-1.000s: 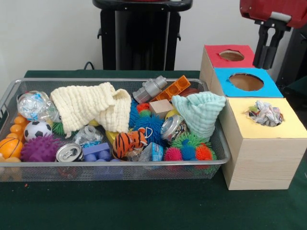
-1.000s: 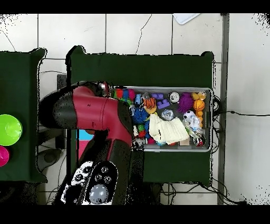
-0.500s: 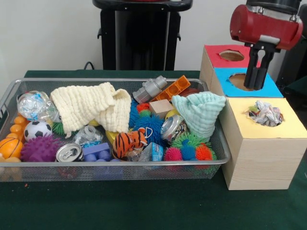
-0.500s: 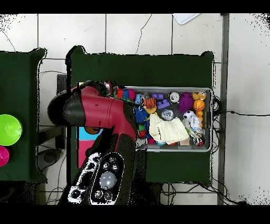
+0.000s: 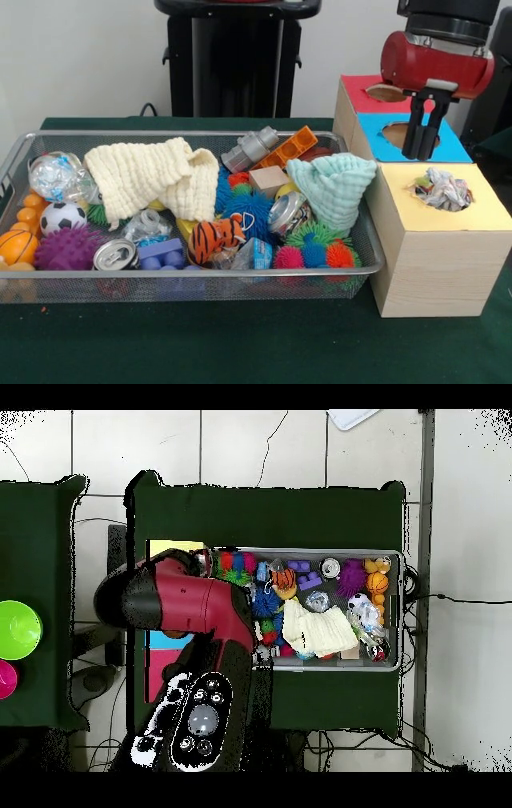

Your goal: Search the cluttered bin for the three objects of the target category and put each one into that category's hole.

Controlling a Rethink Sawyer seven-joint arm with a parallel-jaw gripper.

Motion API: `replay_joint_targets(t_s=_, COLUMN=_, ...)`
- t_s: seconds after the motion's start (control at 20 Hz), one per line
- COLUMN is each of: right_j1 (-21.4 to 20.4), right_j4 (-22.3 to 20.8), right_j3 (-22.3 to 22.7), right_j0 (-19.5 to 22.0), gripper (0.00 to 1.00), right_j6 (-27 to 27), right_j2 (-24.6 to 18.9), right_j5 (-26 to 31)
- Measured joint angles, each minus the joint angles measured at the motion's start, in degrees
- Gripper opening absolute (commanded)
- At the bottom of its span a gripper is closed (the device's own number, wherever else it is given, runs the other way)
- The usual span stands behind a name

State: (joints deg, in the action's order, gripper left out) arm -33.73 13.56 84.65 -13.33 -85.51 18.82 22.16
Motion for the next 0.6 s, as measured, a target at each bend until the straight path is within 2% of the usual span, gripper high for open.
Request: replay_joint_targets(t_s=0.6, right_j1=0.0, right_j4=2.0, right_j3=1.8, right_j0=-0.9, gripper=0.00, right_j6=0.0, right_j2=-0.8, right_j5=0.0)
